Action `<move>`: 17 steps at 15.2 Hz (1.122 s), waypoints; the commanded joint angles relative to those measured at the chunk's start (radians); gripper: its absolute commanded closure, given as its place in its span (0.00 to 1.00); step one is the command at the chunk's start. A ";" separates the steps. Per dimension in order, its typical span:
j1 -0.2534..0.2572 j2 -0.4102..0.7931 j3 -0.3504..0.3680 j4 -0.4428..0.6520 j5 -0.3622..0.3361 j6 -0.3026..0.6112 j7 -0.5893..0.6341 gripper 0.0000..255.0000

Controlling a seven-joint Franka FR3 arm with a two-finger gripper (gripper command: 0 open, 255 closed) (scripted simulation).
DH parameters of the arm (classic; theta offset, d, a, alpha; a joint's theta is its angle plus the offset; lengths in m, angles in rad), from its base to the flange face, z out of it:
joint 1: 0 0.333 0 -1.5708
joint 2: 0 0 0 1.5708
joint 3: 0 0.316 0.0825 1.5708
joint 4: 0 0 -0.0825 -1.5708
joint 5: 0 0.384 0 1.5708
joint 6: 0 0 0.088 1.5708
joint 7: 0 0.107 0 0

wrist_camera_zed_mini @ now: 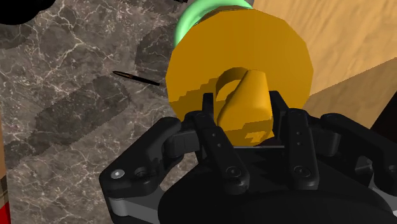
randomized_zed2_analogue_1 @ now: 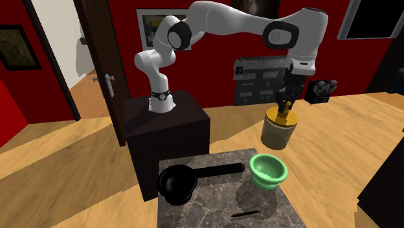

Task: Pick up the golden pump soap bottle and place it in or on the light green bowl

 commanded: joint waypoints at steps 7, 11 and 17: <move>-0.006 0.018 -0.003 -0.066 -0.005 0.083 0.006 1.00; -0.010 0.028 -0.005 -0.104 -0.008 0.130 0.009 1.00; -0.013 0.049 -0.010 -0.149 -0.014 0.195 0.013 1.00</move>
